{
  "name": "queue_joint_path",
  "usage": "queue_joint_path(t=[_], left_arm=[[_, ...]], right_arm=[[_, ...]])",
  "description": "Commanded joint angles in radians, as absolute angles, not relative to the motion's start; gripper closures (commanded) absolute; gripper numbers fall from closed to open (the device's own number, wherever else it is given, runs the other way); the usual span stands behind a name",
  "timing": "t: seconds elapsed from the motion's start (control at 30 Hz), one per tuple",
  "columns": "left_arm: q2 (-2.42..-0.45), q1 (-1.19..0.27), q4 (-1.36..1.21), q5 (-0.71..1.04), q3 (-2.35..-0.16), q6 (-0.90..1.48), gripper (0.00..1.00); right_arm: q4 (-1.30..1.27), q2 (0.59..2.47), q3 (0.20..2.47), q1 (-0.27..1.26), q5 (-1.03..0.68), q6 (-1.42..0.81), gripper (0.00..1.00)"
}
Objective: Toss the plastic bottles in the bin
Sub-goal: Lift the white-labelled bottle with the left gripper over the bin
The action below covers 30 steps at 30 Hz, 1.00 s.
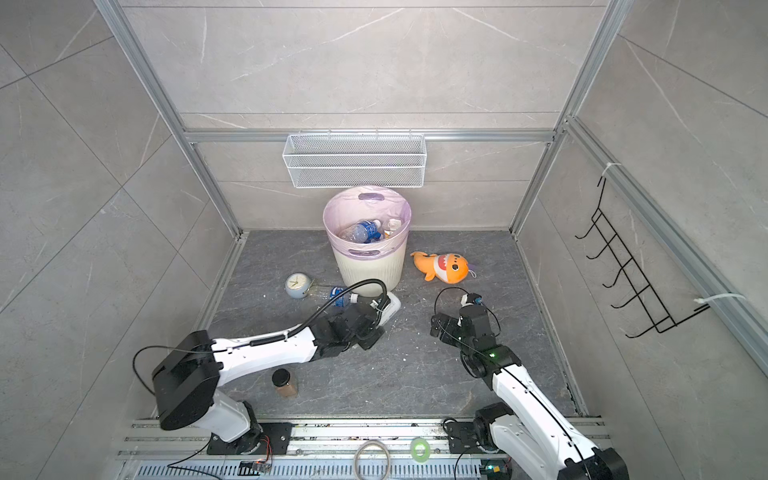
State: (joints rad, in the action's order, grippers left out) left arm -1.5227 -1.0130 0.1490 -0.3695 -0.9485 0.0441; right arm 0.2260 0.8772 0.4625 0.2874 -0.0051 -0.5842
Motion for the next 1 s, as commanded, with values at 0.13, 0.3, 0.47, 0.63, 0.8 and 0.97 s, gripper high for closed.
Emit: queue_joint_path(t=[0.13, 0.3, 0.47, 0.63, 0.8, 0.97], left_arm=[[-1.182, -1.014, 0.142, -0.426, -0.783, 0.173, 0.35], [-0.954, -1.014, 0.189, -0.446, -0.689, 0.225, 0.35], [-0.75, -1.014, 0.228, -0.466, -0.647, 0.234, 0.35], [-0.673, -1.013, 0.233, -0.448, -0.705, 0.188, 0.35], [-0.761, -1.012, 0.203, -0.431, -0.863, 0.111, 0.35], [-1.017, -0.916, 0.184, -0.282, -1.161, 0.047, 0.34]], right_arm=[[0.196, 0.881, 0.442, 0.285, -0.033, -0.588, 0.0], [0.187, 0.897, 0.442, 0.284, -0.05, -0.586, 0.0], [0.176, 0.896, 0.44, 0.284, -0.081, -0.576, 0.0], [0.17, 0.9, 0.44, 0.284, -0.097, -0.572, 0.0], [0.163, 0.907, 0.44, 0.285, -0.117, -0.569, 0.0], [0.153, 0.911, 0.44, 0.285, -0.134, -0.568, 0.0]])
